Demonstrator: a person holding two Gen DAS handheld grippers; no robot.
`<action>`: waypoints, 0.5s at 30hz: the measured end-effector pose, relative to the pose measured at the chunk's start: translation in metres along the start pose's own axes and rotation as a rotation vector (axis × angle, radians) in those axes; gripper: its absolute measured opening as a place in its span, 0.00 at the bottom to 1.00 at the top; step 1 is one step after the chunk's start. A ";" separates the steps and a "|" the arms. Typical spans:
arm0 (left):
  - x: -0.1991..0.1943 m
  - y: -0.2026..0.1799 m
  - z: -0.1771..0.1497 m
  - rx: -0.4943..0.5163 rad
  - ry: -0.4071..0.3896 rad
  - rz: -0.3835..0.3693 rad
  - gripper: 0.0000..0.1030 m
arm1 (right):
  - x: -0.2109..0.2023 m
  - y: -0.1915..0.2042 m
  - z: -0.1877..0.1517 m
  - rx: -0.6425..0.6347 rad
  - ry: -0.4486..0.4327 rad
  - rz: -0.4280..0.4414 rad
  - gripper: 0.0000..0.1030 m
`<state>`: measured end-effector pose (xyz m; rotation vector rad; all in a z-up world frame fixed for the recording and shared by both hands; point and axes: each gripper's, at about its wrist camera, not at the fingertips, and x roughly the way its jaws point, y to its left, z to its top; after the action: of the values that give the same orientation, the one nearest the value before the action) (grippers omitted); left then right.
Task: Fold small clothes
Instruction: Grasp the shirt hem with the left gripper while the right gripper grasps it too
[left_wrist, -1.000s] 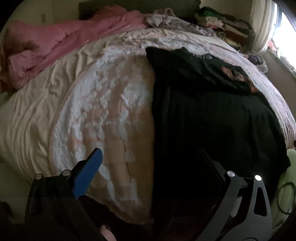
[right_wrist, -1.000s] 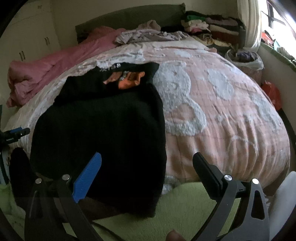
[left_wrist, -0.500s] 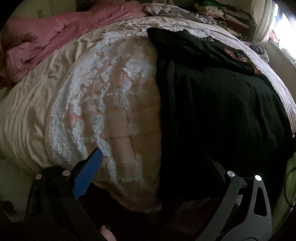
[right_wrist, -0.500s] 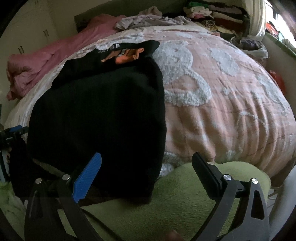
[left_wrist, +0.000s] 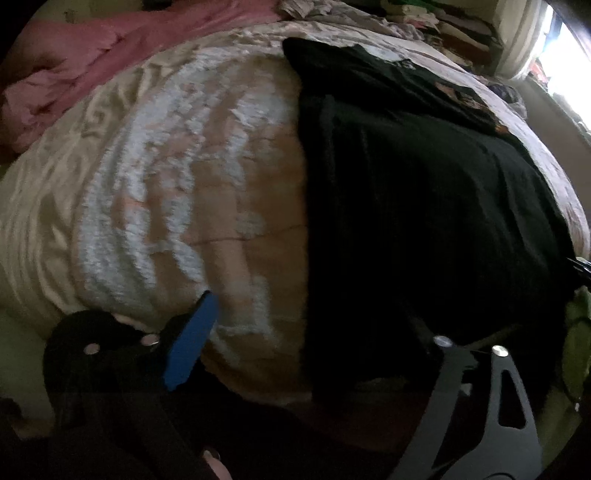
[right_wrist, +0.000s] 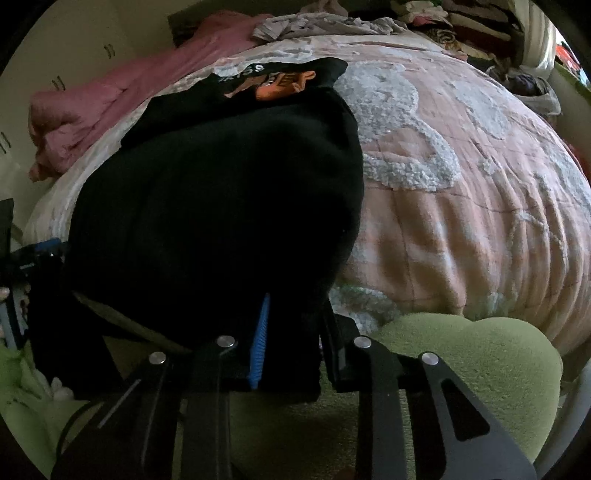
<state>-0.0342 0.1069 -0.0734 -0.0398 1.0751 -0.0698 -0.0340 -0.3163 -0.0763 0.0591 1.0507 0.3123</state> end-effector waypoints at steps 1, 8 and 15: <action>0.002 -0.001 0.000 0.000 0.008 -0.015 0.70 | 0.001 -0.002 -0.001 0.009 0.004 -0.003 0.26; 0.013 0.002 -0.003 -0.018 0.042 -0.044 0.69 | 0.010 -0.004 -0.002 0.030 0.040 0.011 0.35; 0.008 0.001 -0.003 -0.012 0.032 -0.023 0.35 | -0.007 -0.005 0.001 0.030 -0.033 0.056 0.08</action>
<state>-0.0330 0.1077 -0.0817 -0.0623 1.1074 -0.0852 -0.0350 -0.3225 -0.0707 0.1204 1.0218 0.3448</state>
